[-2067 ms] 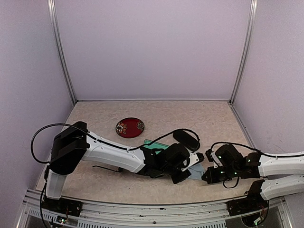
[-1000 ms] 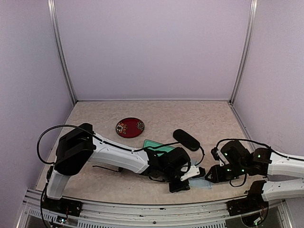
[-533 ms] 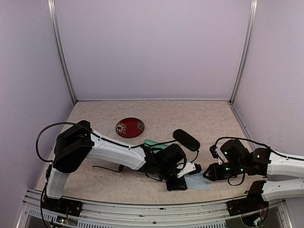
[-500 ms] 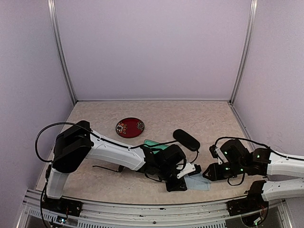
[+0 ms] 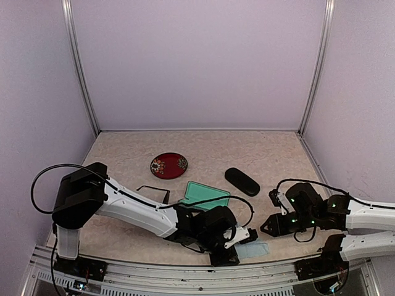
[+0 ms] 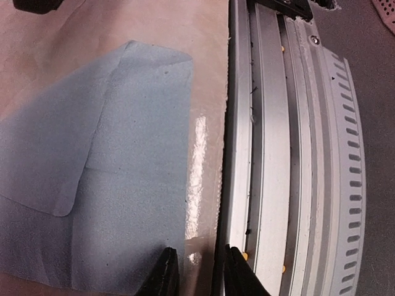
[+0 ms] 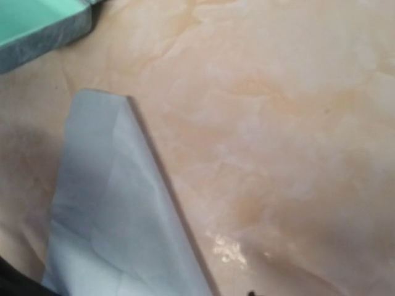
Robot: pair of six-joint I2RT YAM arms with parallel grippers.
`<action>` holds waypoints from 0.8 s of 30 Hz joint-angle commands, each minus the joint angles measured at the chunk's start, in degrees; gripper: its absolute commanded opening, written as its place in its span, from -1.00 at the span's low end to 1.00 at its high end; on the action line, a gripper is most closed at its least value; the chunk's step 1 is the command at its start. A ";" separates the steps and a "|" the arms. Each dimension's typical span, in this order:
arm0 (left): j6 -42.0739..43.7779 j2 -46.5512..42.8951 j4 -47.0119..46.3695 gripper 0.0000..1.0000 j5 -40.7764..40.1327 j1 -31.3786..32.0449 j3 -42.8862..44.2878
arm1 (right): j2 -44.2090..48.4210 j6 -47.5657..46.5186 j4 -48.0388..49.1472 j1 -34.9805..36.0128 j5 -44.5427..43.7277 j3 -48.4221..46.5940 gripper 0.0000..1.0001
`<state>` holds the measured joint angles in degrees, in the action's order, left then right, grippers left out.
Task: Organize the sunglasses
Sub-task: Move the glasses cleaning cloth to the center of the board.
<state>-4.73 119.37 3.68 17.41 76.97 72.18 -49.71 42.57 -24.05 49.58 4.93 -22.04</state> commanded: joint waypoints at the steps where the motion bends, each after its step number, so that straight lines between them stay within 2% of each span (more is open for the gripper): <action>1: -3.04 -0.60 2.72 -0.46 -5.05 -0.04 -2.94 | 0.54 -1.94 3.44 1.49 1.63 1.35 -0.32; 7: -2.91 -3.37 0.54 -0.32 -5.31 -0.22 -5.21 | -2.17 -4.56 8.53 4.56 2.92 1.84 -0.33; 14: -4.53 -13.19 -8.54 -0.05 -6.09 -0.08 -15.11 | -8.78 -9.45 14.96 8.90 3.17 0.08 -0.34; 20: -5.66 -17.38 -10.64 -0.01 -6.41 -0.26 -18.33 | -18.05 -13.74 16.22 12.80 1.93 -5.14 -0.33; 24: -6.20 -18.45 -11.65 -0.01 -7.81 -0.42 -19.74 | -24.80 -15.23 14.19 15.46 -1.89 -9.54 -0.33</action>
<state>-9.87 102.72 -5.06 11.44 76.90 54.30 -69.67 30.52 -10.37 62.70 6.79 -27.20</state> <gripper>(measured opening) 0.494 0.336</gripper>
